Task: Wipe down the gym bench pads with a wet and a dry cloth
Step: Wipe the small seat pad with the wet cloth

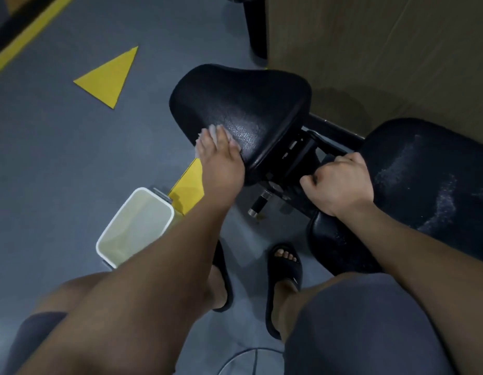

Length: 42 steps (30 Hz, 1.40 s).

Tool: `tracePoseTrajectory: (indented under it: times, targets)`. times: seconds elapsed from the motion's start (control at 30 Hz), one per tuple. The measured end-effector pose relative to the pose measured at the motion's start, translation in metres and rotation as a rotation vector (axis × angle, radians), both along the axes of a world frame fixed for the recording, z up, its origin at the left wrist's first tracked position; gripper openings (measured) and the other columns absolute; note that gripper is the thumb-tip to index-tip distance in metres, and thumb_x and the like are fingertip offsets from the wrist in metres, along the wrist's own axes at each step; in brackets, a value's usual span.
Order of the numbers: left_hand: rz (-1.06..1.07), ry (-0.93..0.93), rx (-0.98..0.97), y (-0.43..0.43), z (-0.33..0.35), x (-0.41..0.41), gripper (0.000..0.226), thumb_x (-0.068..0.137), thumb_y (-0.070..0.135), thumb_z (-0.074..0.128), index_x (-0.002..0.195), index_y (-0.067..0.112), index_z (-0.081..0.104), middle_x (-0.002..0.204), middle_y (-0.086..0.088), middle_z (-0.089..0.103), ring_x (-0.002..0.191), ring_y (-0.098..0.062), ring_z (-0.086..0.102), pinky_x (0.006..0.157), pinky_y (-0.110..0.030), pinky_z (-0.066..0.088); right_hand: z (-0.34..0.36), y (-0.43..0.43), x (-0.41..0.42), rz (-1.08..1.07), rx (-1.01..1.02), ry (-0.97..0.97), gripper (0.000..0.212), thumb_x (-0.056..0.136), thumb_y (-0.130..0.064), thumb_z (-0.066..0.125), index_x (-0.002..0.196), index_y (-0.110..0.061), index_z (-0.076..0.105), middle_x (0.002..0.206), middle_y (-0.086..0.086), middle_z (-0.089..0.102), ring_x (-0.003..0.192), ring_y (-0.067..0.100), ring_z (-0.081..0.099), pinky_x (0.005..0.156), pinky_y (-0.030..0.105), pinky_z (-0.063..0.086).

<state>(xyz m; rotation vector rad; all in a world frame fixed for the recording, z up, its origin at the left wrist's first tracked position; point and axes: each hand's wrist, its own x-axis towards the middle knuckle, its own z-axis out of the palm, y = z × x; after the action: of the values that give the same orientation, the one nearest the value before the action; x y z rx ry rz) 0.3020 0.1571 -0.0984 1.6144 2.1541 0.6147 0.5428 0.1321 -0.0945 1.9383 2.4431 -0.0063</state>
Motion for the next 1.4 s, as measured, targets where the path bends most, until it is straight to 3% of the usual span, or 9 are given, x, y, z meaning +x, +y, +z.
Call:
tracePoseTrajectory:
  times: [0.23, 0.33, 0.4, 0.5, 0.67, 0.93, 1.03, 1.17, 1.4]
  targets:
    - [0.313, -0.385, -0.018, -0.025, 0.002, 0.019, 0.057, 0.111, 0.027, 0.029, 0.162, 0.011, 0.010, 0.170, -0.012, -0.001, 0.156, -0.019, -0.001, 0.107, -0.007, -0.001, -0.001, 0.003, 0.000, 0.003, -0.010, -0.025, 0.061, 0.094, -0.047, 0.030, 0.044, -0.023, 0.055, 0.049, -0.006, 0.048, 0.070, 0.018, 0.050, 0.095, 0.034, 0.035]
    - [0.435, -0.523, -0.005, 0.014, -0.002, -0.011, 0.058, 0.109, 0.031, 0.027, 0.156, -0.003, 0.024, 0.149, -0.015, 0.046, 0.140, -0.024, 0.040, 0.112, -0.008, 0.017, -0.006, 0.003, 0.000, 0.001, 0.014, -0.021, 0.061, 0.094, -0.046, 0.030, 0.042, -0.022, 0.052, 0.047, -0.006, 0.046, 0.068, 0.018, 0.048, 0.093, 0.034, 0.034]
    - [0.480, -0.626, 0.000, 0.030, -0.002, -0.028, 0.047, 0.111, 0.023, 0.029, 0.154, 0.003, 0.032, 0.117, 0.008, 0.055, 0.105, -0.003, 0.054, 0.089, 0.003, 0.028, -0.008, 0.002, 0.000, -0.005, 0.023, -0.013, 0.060, 0.094, -0.046, 0.033, 0.042, -0.022, 0.051, 0.046, -0.006, 0.045, 0.066, 0.018, 0.046, 0.093, 0.034, 0.035]
    - [0.514, -0.742, 0.068, 0.023, -0.005, -0.031, 0.040, 0.111, 0.017, 0.035, 0.149, 0.018, 0.042, 0.114, 0.020, 0.049, 0.088, 0.018, 0.047, 0.093, -0.006, 0.030, -0.008, 0.002, -0.001, -0.006, 0.030, 0.003, 0.059, 0.093, -0.046, 0.035, 0.042, -0.021, 0.052, 0.046, -0.005, 0.045, 0.065, 0.019, 0.045, 0.094, 0.036, 0.037]
    - [0.562, -0.777, 0.135, -0.014, -0.005, 0.006, 0.034, 0.110, 0.014, 0.034, 0.080, 0.030, 0.040, 0.079, 0.012, 0.043, 0.062, 0.008, 0.043, 0.075, -0.006, 0.035, -0.008, 0.001, -0.004, -0.011, 0.047, 0.012, 0.058, 0.092, -0.045, 0.035, 0.044, -0.020, 0.054, 0.046, -0.003, 0.045, 0.065, 0.020, 0.046, 0.096, 0.040, 0.040]
    - [0.167, -0.720, -0.130, -0.073, 0.029, -0.010, 0.032, 0.106, 0.049, 0.039, 0.101, 0.029, 0.063, 0.089, 0.010, 0.063, 0.078, -0.012, 0.056, 0.077, -0.031, 0.047, 0.012, 0.003, -0.005, 0.009, -0.133, -0.083, 0.061, 0.095, -0.048, 0.024, 0.053, -0.023, 0.061, 0.060, -0.004, 0.056, 0.080, 0.019, 0.055, 0.100, 0.038, 0.035]
    - [0.086, -0.475, -0.211, -0.089, 0.057, -0.009, 0.053, 0.102, 0.040, 0.052, 0.145, 0.016, 0.035, 0.128, 0.003, 0.062, 0.115, -0.019, 0.062, 0.093, -0.033, 0.049, 0.028, 0.005, 0.000, -0.001, -0.286, 0.079, 0.052, 0.099, -0.043, 0.030, 0.057, -0.024, 0.055, 0.070, -0.002, 0.058, 0.094, 0.021, 0.055, 0.103, 0.037, 0.031]
    - [0.068, -0.575, -0.123, -0.094, 0.097, 0.011, 0.020, 0.091, 0.018, 0.065, 0.107, 0.011, 0.056, 0.097, 0.003, 0.066, 0.093, -0.017, 0.066, 0.076, -0.031, 0.051, 0.059, -0.009, 0.005, -0.075, -0.334, 0.353, 0.047, 0.104, -0.039, 0.038, 0.071, -0.018, 0.064, 0.090, 0.002, 0.062, 0.108, 0.023, 0.052, 0.104, 0.039, 0.036]
    - [-0.222, -0.849, -0.268, -0.086, 0.134, 0.062, 0.028, 0.084, 0.018, 0.071, 0.111, 0.020, 0.071, 0.107, -0.006, 0.077, 0.105, -0.024, 0.073, 0.098, -0.047, 0.056, 0.107, -0.045, 0.025, -0.210, -0.433, 1.119, 0.024, 0.102, -0.051, 0.053, 0.117, -0.038, 0.067, 0.123, -0.013, 0.065, 0.116, 0.004, 0.058, 0.100, 0.026, 0.043]
